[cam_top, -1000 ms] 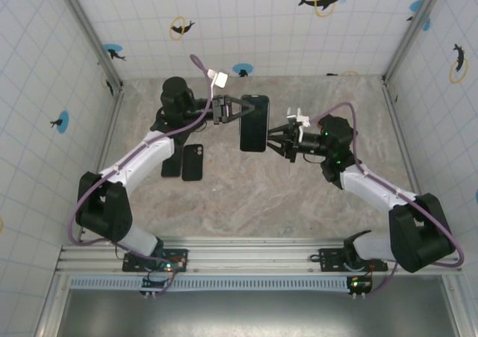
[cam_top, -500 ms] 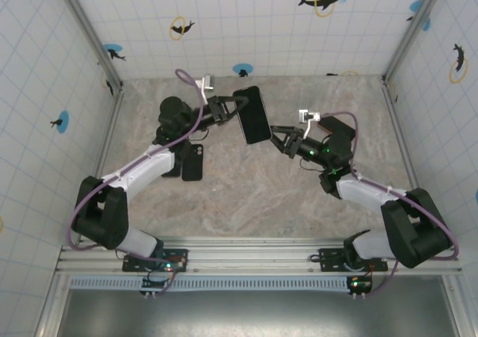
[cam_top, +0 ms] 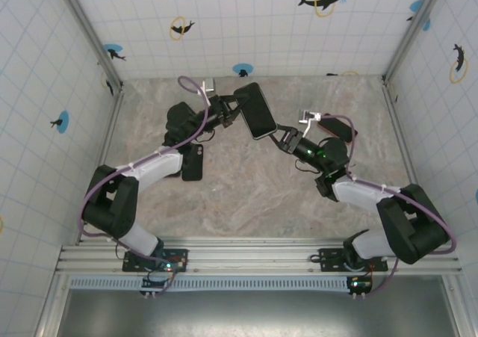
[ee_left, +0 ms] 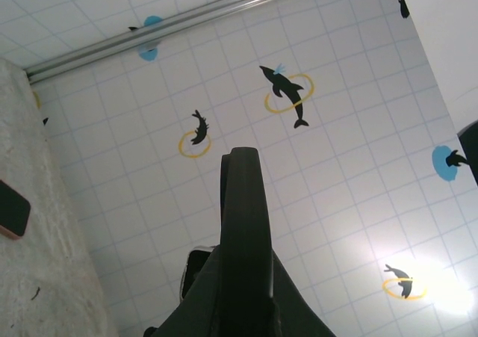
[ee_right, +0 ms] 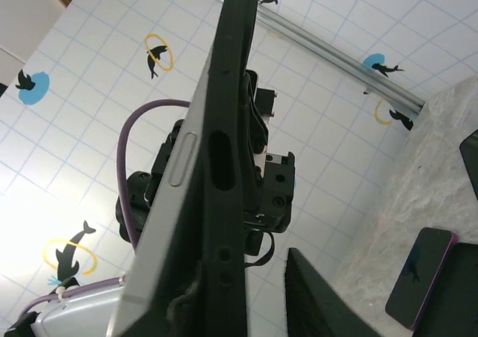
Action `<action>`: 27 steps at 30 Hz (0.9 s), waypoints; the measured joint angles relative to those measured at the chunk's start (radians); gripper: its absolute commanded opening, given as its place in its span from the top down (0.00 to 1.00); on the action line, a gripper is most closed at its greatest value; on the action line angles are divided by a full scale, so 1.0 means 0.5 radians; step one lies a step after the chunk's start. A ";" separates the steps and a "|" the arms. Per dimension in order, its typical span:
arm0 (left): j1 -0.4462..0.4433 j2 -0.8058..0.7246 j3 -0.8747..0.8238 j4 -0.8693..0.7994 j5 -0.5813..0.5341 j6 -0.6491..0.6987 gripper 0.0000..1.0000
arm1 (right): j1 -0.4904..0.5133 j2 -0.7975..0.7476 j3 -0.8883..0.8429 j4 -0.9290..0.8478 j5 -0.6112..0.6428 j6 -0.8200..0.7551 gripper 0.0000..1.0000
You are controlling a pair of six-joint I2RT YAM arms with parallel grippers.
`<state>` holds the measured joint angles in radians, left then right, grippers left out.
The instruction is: Take the phone out of the phone case
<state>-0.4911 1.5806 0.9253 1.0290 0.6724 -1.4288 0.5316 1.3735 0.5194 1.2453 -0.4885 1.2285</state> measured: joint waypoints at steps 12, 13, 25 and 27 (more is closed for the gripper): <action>-0.008 0.079 0.108 -0.273 -0.008 0.024 0.67 | -0.003 0.070 -0.055 0.158 0.118 0.185 1.00; -0.009 0.079 0.117 -0.314 -0.010 0.039 0.61 | -0.003 0.079 -0.061 0.185 0.129 0.199 1.00; -0.011 0.082 0.197 -0.691 -0.076 0.195 0.29 | -0.003 0.124 -0.095 0.303 0.386 0.208 1.00; -0.011 0.078 0.193 -0.729 -0.106 0.196 0.28 | -0.003 0.144 -0.095 0.336 0.423 0.204 1.00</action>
<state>-0.4969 1.6196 1.0218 0.6643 0.6193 -1.3308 0.5301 1.4456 0.4717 1.4132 -0.2768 1.3308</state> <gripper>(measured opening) 0.714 0.098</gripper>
